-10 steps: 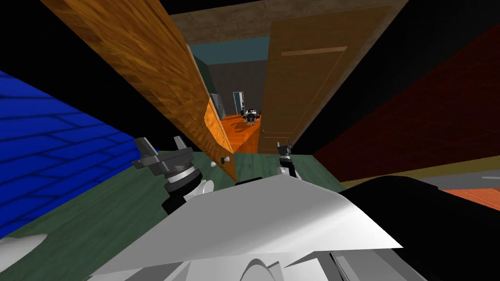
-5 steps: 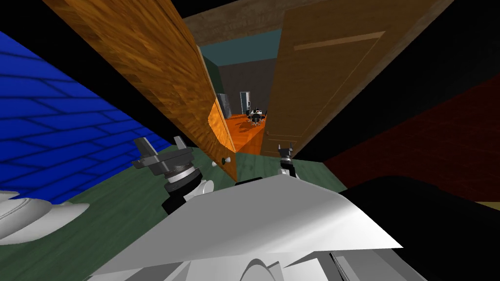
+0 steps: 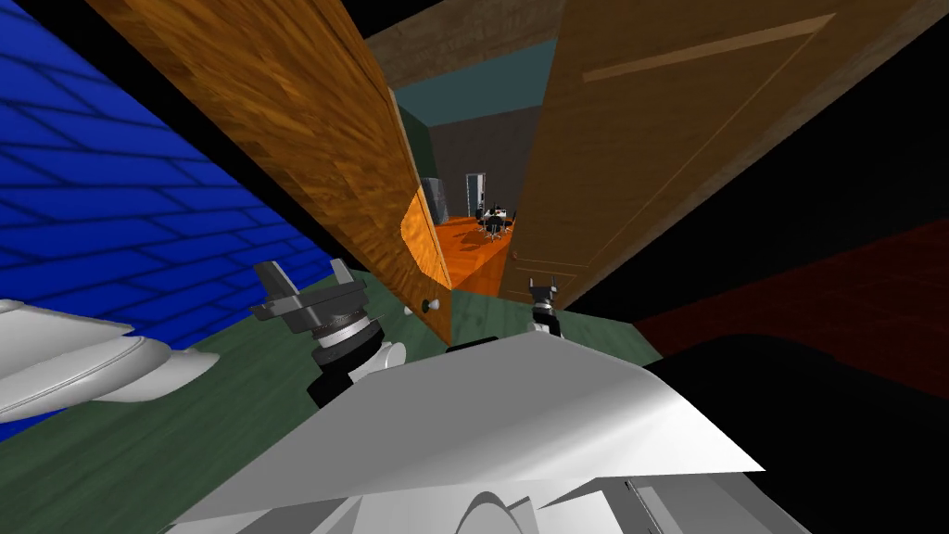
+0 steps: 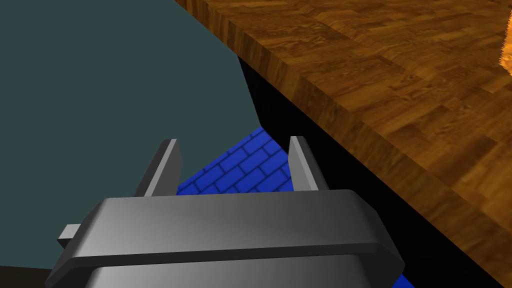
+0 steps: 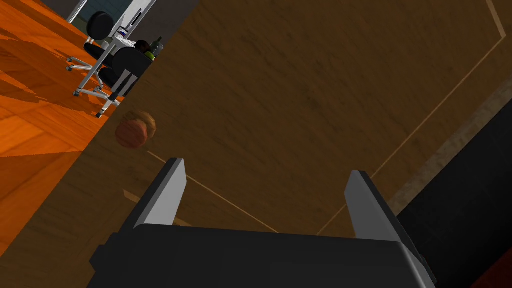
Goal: Pull the door open
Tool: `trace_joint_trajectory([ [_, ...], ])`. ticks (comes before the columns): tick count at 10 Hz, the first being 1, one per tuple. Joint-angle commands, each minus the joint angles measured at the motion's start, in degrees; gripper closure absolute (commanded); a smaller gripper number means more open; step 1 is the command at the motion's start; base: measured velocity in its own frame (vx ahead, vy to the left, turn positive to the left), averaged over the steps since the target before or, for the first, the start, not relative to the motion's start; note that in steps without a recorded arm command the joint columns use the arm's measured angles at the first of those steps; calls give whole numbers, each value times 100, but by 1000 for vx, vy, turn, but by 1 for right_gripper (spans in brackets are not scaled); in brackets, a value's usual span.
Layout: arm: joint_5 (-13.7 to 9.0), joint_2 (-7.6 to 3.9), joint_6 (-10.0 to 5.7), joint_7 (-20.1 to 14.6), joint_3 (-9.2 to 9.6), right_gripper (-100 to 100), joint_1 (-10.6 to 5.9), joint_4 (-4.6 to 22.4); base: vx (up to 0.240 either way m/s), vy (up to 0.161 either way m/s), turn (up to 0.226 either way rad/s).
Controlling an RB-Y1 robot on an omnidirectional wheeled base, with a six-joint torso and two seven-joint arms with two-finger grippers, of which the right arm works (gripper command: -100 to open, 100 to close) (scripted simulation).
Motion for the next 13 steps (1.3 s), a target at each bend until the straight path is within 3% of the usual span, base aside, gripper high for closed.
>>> trace_joint_trajectory([
  [1, -146, -10, -104, -263, -41, -100, -29, 268, 61, -69, 204],
  [13, -1112, 196, -485, -1763, -302, -100, -188, 1671, 60, -78, 202],
])
